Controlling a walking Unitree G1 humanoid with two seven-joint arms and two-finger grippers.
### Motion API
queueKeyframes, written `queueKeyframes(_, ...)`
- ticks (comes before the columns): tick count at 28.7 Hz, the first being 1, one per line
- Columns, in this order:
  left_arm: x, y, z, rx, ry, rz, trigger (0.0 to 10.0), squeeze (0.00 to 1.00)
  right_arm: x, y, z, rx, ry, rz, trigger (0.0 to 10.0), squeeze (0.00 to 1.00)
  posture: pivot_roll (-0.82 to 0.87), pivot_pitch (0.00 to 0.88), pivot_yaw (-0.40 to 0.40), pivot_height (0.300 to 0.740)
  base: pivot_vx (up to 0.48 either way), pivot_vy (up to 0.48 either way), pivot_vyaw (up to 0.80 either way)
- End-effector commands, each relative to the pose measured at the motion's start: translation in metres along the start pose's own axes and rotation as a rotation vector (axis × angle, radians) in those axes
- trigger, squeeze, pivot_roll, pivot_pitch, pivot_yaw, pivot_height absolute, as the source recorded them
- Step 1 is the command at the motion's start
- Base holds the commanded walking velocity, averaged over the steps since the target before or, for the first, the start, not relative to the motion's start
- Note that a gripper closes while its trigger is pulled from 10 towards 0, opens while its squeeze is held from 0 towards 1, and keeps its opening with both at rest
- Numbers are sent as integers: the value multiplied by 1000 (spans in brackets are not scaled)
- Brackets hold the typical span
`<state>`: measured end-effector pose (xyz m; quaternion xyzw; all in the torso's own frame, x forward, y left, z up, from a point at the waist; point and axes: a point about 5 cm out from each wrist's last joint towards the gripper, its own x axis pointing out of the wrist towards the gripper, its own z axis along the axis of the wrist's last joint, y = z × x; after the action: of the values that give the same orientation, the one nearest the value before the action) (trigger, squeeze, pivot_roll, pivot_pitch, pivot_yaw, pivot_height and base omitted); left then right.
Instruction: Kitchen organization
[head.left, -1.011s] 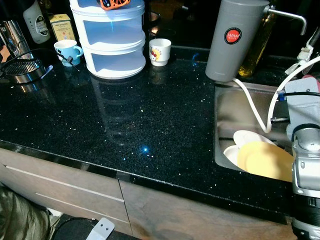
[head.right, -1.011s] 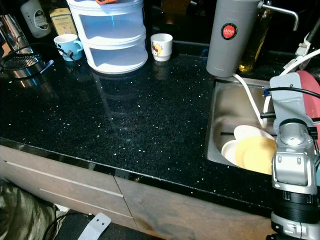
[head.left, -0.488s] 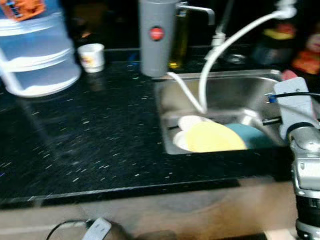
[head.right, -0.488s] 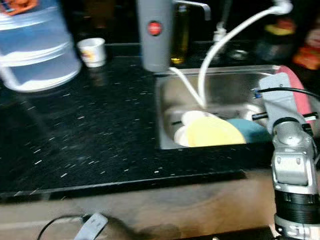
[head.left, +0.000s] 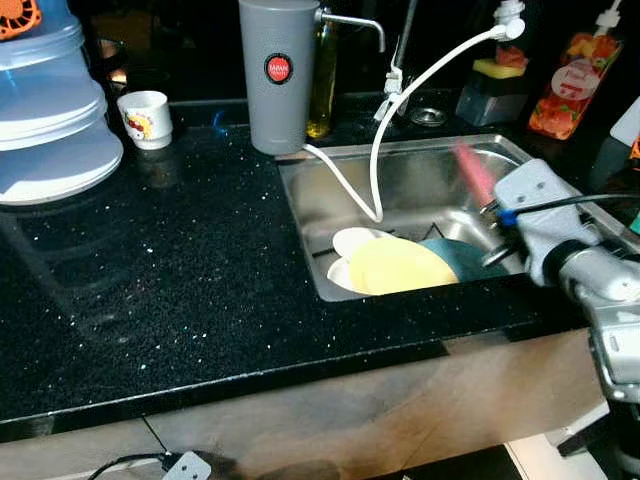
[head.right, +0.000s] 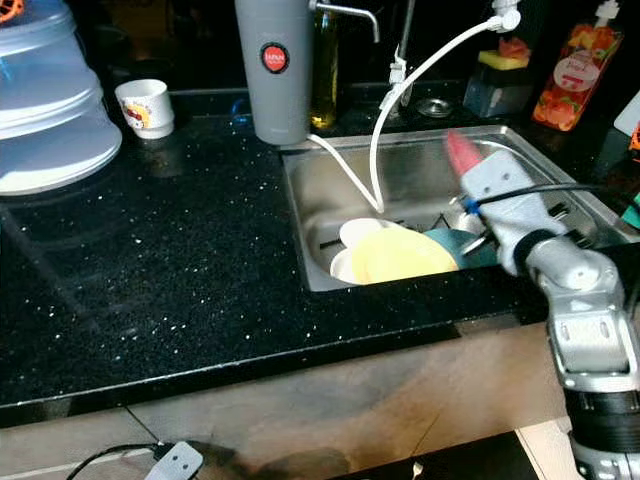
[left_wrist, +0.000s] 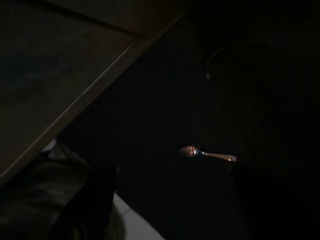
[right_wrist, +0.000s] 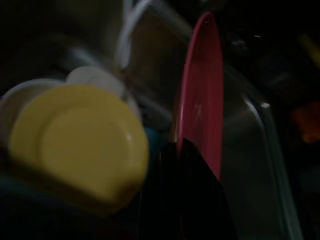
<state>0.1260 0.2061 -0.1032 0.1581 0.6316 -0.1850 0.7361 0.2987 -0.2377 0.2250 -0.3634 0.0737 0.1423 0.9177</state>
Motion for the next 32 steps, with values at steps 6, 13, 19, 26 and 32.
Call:
queueKeyframes(6,0,-5,16,-7,-55,-29,10000,0,21,13,8,-192,-6,22,10000,0,-63,0,-6,740,0,0,0)
queueKeyframes(13,1,-6,16,-10,-56,-31,10000,0,34,6,33,-88,-173,-125,10000,1000,-58,0,-12,740,0,0,0)
queueKeyframes(19,0,-6,16,-11,-55,-32,10000,0,22,-5,50,365,-402,-85,10000,0,-62,0,-9,740,0,0,0)
queueKeyframes(26,0,-4,17,-3,-53,-23,10000,0,-1,19,73,696,-689,235,10000,0,-70,0,-3,740,0,0,0)
queueKeyframes(32,0,-3,17,-8,-51,-16,10000,0,-6,35,76,795,-755,365,10000,0,-65,0,-1,740,0,0,0)
